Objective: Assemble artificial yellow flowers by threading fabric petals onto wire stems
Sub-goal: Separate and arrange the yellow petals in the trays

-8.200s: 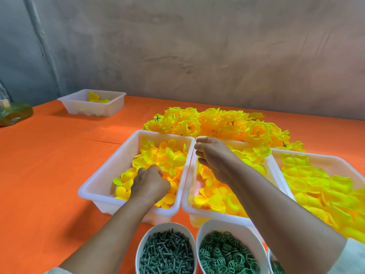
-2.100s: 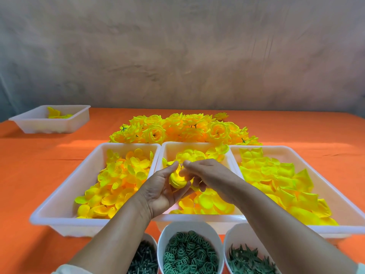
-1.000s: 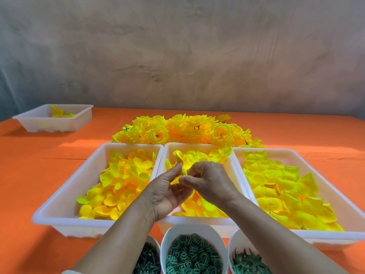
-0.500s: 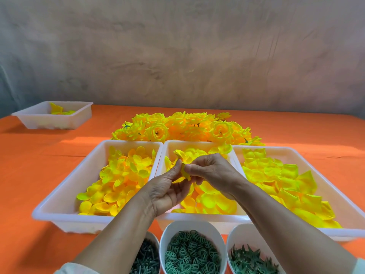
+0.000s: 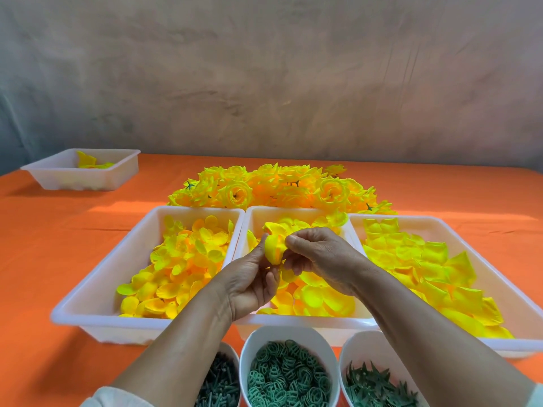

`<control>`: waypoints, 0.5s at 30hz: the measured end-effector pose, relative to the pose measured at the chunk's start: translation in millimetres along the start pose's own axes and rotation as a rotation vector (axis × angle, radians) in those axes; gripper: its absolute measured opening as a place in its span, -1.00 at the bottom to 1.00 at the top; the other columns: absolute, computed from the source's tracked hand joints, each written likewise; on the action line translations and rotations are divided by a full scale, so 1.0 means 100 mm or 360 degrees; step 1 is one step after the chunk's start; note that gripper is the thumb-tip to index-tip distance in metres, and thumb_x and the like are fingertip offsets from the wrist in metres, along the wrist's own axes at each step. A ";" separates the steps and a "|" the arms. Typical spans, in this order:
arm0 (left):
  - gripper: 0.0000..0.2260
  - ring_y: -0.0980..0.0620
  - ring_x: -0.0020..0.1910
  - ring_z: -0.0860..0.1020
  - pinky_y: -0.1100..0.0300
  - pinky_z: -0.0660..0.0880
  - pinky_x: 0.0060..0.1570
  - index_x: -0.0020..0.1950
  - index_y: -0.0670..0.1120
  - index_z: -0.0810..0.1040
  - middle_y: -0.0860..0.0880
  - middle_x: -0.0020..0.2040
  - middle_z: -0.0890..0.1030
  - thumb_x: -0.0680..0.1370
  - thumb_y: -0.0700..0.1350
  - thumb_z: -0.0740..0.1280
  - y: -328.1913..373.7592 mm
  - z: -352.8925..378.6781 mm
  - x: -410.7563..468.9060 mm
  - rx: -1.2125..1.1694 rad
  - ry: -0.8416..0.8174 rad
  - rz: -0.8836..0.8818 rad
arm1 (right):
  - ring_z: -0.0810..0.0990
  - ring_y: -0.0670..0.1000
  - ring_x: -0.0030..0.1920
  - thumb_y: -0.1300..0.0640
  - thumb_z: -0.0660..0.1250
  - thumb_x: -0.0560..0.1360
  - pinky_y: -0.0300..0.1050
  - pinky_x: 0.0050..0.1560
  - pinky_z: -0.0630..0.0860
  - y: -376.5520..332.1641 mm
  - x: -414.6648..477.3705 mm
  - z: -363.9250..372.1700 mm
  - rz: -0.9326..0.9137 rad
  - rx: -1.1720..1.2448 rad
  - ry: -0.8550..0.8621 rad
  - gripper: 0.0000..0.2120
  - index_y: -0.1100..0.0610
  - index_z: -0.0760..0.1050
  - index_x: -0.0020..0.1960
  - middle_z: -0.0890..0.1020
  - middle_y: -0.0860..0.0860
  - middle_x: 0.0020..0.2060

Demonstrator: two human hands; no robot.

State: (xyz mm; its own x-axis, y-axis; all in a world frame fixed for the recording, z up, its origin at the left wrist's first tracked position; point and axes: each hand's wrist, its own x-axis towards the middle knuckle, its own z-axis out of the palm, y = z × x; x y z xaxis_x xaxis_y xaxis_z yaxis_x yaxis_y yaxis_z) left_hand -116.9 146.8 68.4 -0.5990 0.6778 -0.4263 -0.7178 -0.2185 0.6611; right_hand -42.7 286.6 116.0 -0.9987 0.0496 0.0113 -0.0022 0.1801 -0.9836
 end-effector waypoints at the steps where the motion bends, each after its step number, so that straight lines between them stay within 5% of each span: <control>1: -0.69 0.18 -0.55 0.48 0.37 0.43 -0.64 -0.10 -0.18 0.59 -0.04 -0.28 0.52 0.54 0.08 0.36 0.00 -0.01 0.00 -0.0014 0.0014 -0.0010 | 0.53 -0.08 -0.41 0.24 0.19 0.63 -0.26 -0.33 0.50 0.01 0.00 0.00 0.0016 0.0056 -0.0011 -0.75 0.31 0.56 -0.13 0.60 0.11 -0.35; 5: -0.75 0.18 -0.58 0.47 0.37 0.42 -0.66 -0.09 -0.19 0.56 -0.05 -0.35 0.51 0.59 0.00 0.33 0.01 0.01 0.00 -0.0087 0.0045 -0.0027 | 0.55 -0.10 -0.35 0.27 0.21 0.60 -0.26 -0.30 0.49 0.01 0.01 0.01 0.0053 0.0128 -0.0034 -0.78 0.26 0.62 -0.06 0.65 0.04 -0.27; 8: -0.75 0.16 -0.60 0.46 0.38 0.39 -0.67 -0.20 -0.17 0.55 -0.02 -0.43 0.50 0.55 -0.01 0.35 0.01 0.01 0.00 -0.0111 0.0071 -0.0020 | 0.56 -0.21 -0.14 0.19 0.29 0.50 -0.30 -0.12 0.46 -0.01 -0.01 0.04 -0.0092 -0.0602 0.0042 -0.77 0.05 0.66 0.08 0.66 -0.15 -0.12; 11: -0.69 0.18 -0.62 0.40 0.40 0.33 -0.69 -0.29 -0.13 0.52 0.02 -0.49 0.47 0.57 0.02 0.31 0.02 -0.01 0.02 -0.0089 0.0093 -0.0032 | 0.38 -0.09 0.23 0.02 0.39 0.44 -0.14 0.22 0.36 0.02 -0.05 0.06 -0.0311 -0.1399 -0.0044 -0.62 -0.12 0.52 0.26 0.54 -0.15 0.19; 15: -0.45 0.11 -0.52 0.45 0.34 0.40 -0.60 -0.39 -0.18 0.63 -0.06 -0.41 0.48 0.54 0.25 0.28 -0.01 -0.04 0.05 -0.0005 0.0140 0.0075 | 0.50 -0.01 0.20 0.13 0.36 0.51 -0.28 0.08 0.33 0.09 -0.04 0.07 -0.0363 -0.1428 0.0177 -0.58 -0.08 0.47 0.35 0.57 -0.04 0.20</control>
State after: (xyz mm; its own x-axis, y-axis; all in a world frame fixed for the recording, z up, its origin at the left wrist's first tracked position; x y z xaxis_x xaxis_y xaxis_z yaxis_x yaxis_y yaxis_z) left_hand -121.1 147.7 63.3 -0.6608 0.6023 -0.4478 -0.6892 -0.2506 0.6799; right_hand -39.1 280.8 106.1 -0.9682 0.0048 0.2500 -0.1115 0.8865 -0.4490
